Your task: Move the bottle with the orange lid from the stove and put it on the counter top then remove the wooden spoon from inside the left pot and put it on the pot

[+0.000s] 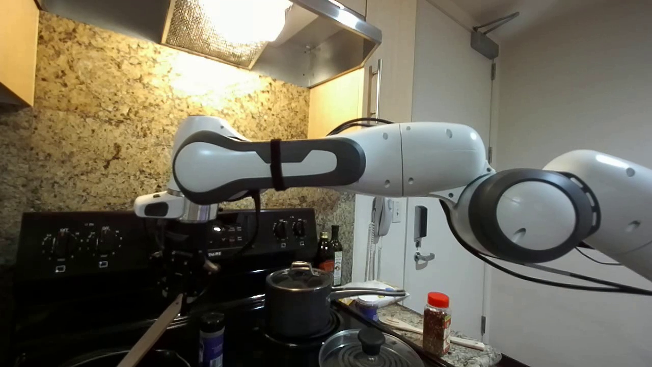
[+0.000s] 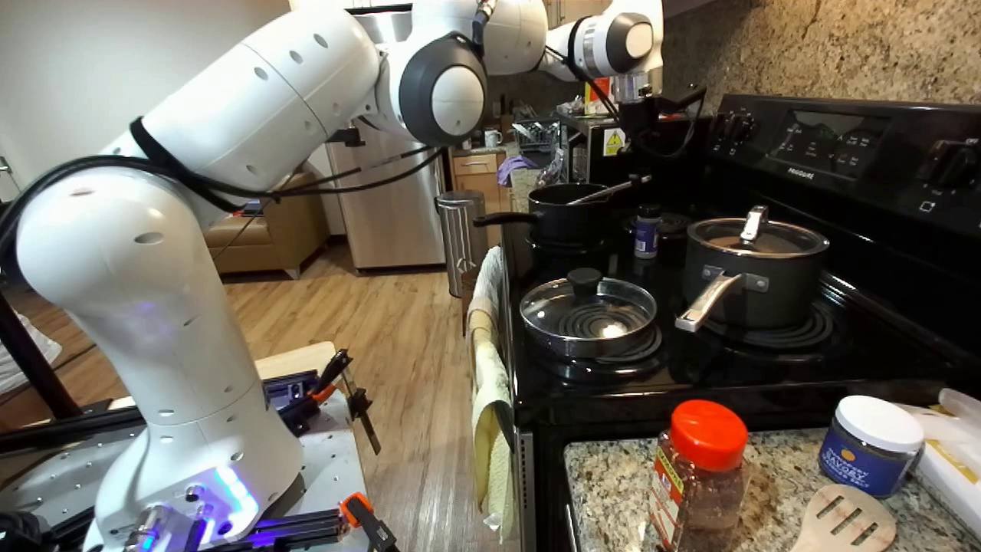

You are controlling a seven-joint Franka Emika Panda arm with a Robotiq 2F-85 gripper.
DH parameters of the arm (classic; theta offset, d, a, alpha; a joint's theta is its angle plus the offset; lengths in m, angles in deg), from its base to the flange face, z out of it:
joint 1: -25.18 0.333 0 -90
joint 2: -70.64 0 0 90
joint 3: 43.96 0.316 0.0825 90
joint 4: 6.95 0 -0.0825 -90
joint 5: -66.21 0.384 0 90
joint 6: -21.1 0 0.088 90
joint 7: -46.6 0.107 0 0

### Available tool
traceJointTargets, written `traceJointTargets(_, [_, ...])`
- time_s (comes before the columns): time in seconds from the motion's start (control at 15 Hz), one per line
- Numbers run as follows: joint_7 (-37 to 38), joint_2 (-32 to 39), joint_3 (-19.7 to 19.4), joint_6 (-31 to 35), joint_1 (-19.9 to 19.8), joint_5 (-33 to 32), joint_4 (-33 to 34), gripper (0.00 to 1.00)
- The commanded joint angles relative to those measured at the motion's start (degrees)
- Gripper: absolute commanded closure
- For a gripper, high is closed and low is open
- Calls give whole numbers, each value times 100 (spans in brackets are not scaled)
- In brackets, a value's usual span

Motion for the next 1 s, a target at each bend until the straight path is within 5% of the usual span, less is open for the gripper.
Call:
traceJointTargets(0.0, [-80,-163,-14,-258,-46,8,131,86])
traceJointTargets(0.93, [-741,-119,718,-19,-520,712,412,86])
